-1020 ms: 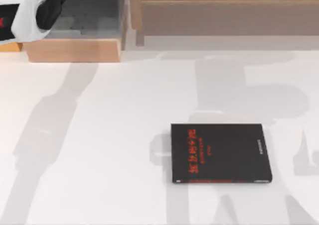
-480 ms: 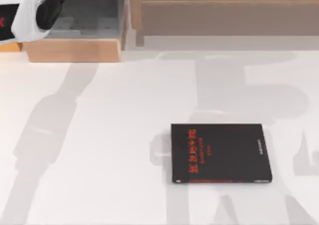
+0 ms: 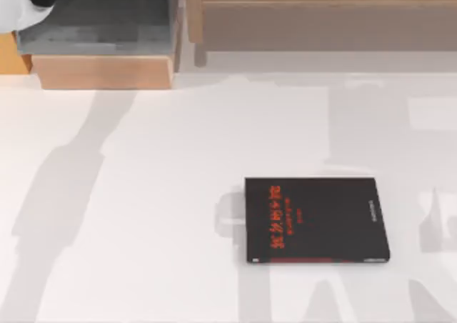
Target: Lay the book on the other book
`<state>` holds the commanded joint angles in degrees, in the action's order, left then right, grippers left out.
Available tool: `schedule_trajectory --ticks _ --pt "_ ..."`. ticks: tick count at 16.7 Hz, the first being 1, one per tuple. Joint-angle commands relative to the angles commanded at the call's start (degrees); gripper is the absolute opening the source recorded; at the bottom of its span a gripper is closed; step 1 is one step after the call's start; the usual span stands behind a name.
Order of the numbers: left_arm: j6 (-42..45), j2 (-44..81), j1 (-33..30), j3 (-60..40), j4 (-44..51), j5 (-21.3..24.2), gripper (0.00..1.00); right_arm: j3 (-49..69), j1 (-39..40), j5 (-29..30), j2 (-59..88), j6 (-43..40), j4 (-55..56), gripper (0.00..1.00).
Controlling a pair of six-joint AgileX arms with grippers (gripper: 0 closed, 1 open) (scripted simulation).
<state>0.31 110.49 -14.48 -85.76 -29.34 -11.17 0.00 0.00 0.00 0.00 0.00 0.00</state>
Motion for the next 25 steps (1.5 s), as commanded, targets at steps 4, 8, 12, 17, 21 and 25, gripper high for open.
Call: schedule_trajectory --ticks 4,8,12,17,21,25 --pt "-0.2 0.7 0.2 1.6 -1.0 -0.8 0.0 0.0 0.0 0.0 0.0 0.0 0.0 1.0" --pt "-0.9 2.5 -0.3 5.4 -3.7 -1.5 0.0 0.0 0.0 0.0 0.0 0.0 0.0 1.0" --pt "-1.0 2.6 -0.5 5.9 -4.0 -1.5 0.0 0.0 0.0 0.0 0.0 0.0 0.0 1.0" --pt "2.3 -0.3 -1.5 6.1 -3.2 -4.1 0.0 0.0 0.0 0.0 0.0 0.0 0.0 1.0" --pt "12.6 -8.1 -5.5 5.0 -1.4 -12.4 0.0 0.0 0.0 0.0 0.0 0.0 0.0 1.0" --pt "25.3 -15.9 -13.7 3.3 2.5 -22.8 0.0 0.0 0.0 0.0 0.0 0.0 0.0 1.0"
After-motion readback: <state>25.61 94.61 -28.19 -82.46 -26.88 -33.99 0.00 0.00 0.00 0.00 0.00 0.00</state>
